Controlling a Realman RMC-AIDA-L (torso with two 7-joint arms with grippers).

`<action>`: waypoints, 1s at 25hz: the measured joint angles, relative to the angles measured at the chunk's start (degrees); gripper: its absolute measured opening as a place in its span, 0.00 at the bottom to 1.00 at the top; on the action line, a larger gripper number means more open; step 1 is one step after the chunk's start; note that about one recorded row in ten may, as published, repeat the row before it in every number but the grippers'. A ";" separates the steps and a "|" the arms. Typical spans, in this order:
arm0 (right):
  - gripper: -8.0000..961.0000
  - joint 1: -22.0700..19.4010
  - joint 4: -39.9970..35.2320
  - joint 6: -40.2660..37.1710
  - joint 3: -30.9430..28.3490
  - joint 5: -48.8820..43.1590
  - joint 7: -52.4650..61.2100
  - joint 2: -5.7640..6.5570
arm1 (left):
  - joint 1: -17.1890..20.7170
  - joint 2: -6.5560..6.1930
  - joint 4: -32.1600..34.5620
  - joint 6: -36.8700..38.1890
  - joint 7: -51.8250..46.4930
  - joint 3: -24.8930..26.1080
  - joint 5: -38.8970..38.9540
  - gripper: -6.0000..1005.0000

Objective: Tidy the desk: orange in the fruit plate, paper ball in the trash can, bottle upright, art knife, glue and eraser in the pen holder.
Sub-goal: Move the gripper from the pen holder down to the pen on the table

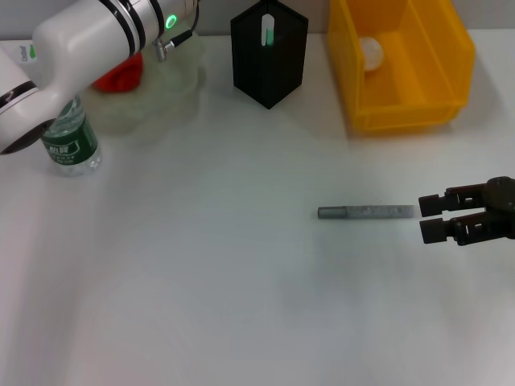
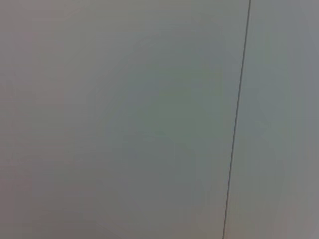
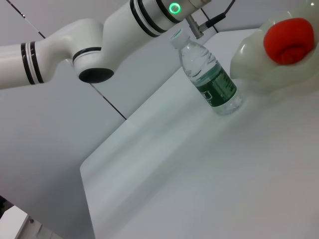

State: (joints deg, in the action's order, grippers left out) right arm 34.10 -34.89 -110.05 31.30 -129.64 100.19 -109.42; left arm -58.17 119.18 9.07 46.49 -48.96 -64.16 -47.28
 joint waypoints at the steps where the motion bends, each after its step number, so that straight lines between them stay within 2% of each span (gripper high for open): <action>1: 0.78 0.00 0.00 0.00 0.02 0.00 0.00 0.00 | 0.00 0.00 0.00 0.00 0.00 0.00 0.00 0.42; 3: 0.78 0.00 0.00 0.01 0.06 0.00 0.00 0.00 | 0.05 0.00 0.00 0.45 -0.34 0.00 -0.03 0.51; 7: 0.78 -0.24 0.00 0.03 0.08 0.00 -0.12 0.00 | 1.78 -0.02 1.45 6.08 -4.40 -1.85 -0.69 0.68; 8: 0.78 -0.43 -0.06 0.03 0.06 0.00 -0.27 0.00 | 5.05 -0.18 4.98 10.35 -8.87 -5.29 -0.96 0.72; 9: 0.78 -0.43 -0.06 0.03 0.06 0.00 -0.27 0.00 | 5.05 -0.18 4.98 10.35 -8.87 -5.29 -0.96 0.73; 12: 0.78 -0.52 -0.25 0.03 -0.01 0.01 -0.54 0.00 | 11.34 -0.83 11.96 19.51 -14.06 -10.11 -2.00 0.76; 13: 0.78 -0.43 -0.35 0.00 -0.04 0.16 -0.70 0.00 | 15.57 -1.54 15.50 27.02 -17.14 -10.83 -4.17 0.77; 14: 0.78 -0.43 -0.35 0.00 -0.04 0.16 -0.70 0.00 | 15.57 -1.54 15.50 27.02 -17.14 -10.83 -4.17 0.78; 16: 0.78 -0.24 -0.45 -0.10 -0.11 0.47 -0.72 0.09 | 19.62 -2.30 19.85 31.69 -20.74 -10.96 -7.20 0.80; 17: 0.78 -0.12 -0.45 -0.17 -0.12 0.56 -0.71 0.17 | 19.62 -2.30 19.85 31.69 -20.74 -10.96 -7.20 0.80; 18: 0.78 0.16 -0.51 -0.20 -0.15 0.75 -0.69 0.38 | 23.24 -3.20 24.16 35.44 -24.00 -10.99 -10.97 0.80; 19: 0.78 0.16 -0.51 -0.20 -0.15 0.75 -0.69 0.38 | 23.24 -3.20 24.16 35.44 -24.00 -10.99 -10.97 0.80; 20: 0.78 0.50 -0.70 -0.31 -0.17 1.06 -0.65 0.64 | 26.61 -4.61 27.77 40.33 -27.12 -10.63 -15.80 0.80; 21: 0.78 0.50 -0.70 -0.31 -0.17 1.06 -0.65 0.64 | 26.61 -4.61 27.77 40.33 -27.12 -10.63 -15.80 0.80; 22: 0.78 0.77 -1.01 -0.57 -0.17 1.24 -0.30 0.78 | 27.48 -5.36 28.29 42.19 -27.98 -10.50 -17.20 0.80; 23: 0.78 1.45 -2.12 -1.12 0.02 1.40 0.73 0.99 | 28.42 -7.05 27.78 46.16 -28.88 -10.41 -19.44 0.80; 24: 0.78 1.45 -2.12 -1.12 0.02 1.40 0.73 0.99 | 28.42 -7.05 27.78 46.16 -28.88 -10.41 -19.44 0.80; 25: 0.78 1.83 -2.99 -1.32 0.24 1.41 1.38 1.01 | 28.88 -8.85 25.38 49.41 -28.69 -10.27 -21.18 0.80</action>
State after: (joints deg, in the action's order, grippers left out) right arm 35.93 -37.88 -111.38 31.54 -128.22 101.57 -108.41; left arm -29.29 110.33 34.45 95.91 -77.65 -74.43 -68.46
